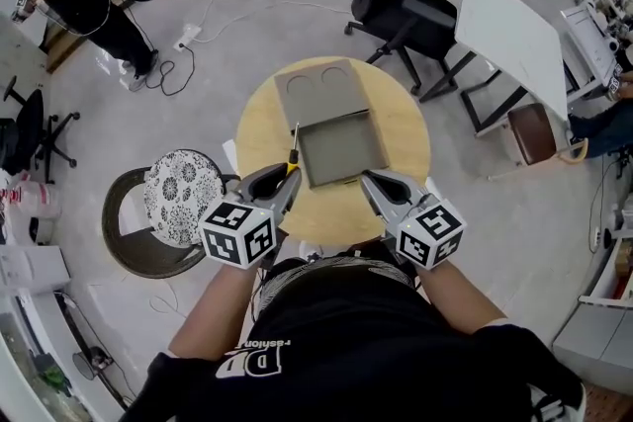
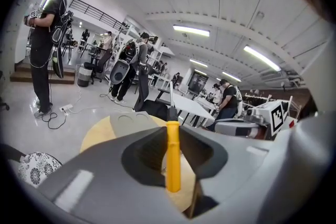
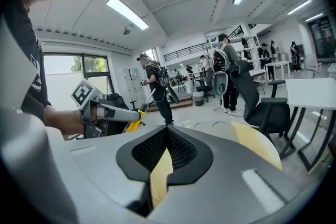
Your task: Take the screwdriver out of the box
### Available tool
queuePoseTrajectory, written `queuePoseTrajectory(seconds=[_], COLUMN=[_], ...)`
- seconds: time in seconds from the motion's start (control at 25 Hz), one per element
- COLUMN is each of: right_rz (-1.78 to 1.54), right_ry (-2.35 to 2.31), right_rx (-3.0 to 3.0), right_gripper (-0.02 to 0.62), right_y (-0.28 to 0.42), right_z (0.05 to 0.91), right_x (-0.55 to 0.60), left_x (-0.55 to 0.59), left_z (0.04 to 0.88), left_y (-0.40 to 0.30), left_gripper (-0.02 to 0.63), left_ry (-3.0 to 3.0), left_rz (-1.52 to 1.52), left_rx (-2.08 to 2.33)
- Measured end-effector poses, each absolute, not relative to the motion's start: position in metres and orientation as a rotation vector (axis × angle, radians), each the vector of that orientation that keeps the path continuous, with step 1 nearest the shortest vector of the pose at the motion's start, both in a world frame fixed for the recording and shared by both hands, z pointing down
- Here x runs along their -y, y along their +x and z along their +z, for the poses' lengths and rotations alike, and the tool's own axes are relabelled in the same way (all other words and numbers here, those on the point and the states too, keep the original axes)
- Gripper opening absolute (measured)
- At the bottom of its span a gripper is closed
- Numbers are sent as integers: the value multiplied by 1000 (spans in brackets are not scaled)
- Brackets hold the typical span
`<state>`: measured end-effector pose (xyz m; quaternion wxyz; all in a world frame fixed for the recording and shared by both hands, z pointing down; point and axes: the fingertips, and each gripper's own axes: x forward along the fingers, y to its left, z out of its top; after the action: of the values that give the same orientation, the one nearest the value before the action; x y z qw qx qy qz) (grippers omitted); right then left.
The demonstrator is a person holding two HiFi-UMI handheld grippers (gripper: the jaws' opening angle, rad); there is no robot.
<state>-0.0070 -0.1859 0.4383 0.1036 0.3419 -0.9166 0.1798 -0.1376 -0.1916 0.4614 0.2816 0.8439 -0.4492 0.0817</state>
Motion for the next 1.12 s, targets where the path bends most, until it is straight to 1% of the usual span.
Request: queuePoseTrajectory(seconds=[0.28,0.64,1.12], right_rz=[540,552,562], right_ry=[1021,1065,1117], right_rx=[2706,2707,2709], right_gripper=[0,0,0], right_y=[-13,-5,9], right_z=[434,433,428], right_x=[187,192,189], left_x=[192,181,171], left_z=[446,421,422], left_y=[-146,-130,-117], left_gripper=[137,137,137], left_ry=[2277,2343,2365], left_rz=[172,144,179], left_rx=[1206,1170,1146])
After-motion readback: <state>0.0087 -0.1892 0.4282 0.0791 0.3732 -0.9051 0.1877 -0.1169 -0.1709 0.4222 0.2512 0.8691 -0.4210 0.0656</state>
